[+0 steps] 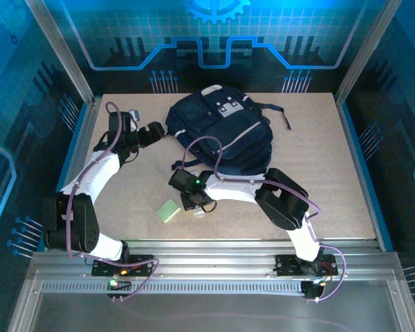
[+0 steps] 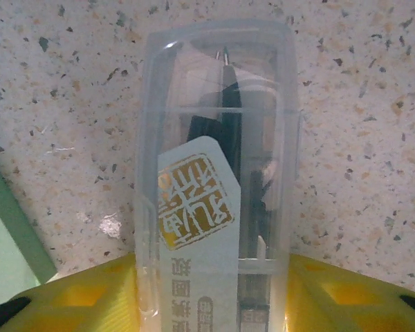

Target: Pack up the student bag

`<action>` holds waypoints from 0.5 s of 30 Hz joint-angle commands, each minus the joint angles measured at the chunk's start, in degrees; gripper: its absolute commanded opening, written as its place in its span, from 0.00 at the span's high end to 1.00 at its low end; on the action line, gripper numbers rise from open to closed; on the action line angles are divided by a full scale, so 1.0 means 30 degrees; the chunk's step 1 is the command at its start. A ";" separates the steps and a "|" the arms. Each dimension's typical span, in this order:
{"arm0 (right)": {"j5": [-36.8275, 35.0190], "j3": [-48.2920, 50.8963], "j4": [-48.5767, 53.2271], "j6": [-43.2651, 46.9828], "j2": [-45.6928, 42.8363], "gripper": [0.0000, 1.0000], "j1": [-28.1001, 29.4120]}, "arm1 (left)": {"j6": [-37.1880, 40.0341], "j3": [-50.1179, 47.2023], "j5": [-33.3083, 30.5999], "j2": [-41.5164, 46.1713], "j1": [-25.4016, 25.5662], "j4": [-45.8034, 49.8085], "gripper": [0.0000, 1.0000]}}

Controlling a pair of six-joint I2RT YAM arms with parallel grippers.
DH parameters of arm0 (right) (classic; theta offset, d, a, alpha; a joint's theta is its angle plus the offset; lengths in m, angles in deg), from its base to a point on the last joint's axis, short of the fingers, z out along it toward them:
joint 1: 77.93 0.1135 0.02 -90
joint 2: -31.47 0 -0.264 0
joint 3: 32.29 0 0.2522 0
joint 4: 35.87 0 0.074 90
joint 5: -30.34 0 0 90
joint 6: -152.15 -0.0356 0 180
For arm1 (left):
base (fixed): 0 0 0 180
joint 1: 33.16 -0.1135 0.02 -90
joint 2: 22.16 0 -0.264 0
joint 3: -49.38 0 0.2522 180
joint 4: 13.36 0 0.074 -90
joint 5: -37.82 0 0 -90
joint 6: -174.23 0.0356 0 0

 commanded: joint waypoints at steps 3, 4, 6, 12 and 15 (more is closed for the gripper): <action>0.1520 0.1143 -0.0779 0.1627 -0.3213 0.54 -0.1309 | 0.1291 0.1148 -0.2042 -0.0020 0.2123 0.0702 0.11; 0.1965 0.1407 -0.0849 0.2039 -0.3863 0.54 -0.1672 | 0.1378 0.1302 -0.2299 -0.0009 0.2593 0.0693 0.12; 0.2186 0.1612 -0.0529 0.2988 -0.5024 0.54 -0.2288 | 0.1479 0.1588 -0.2581 -0.0072 0.3302 0.0700 0.13; 0.2663 0.3358 -0.0955 0.3387 -0.8253 0.54 -0.5158 | 0.2209 0.1768 -0.3006 -0.0364 0.5122 -0.0252 0.15; 0.2751 0.4739 -0.1420 0.3763 -0.9862 0.55 -0.7025 | 0.3486 0.2140 -0.2760 -0.0710 0.6295 -0.0797 0.14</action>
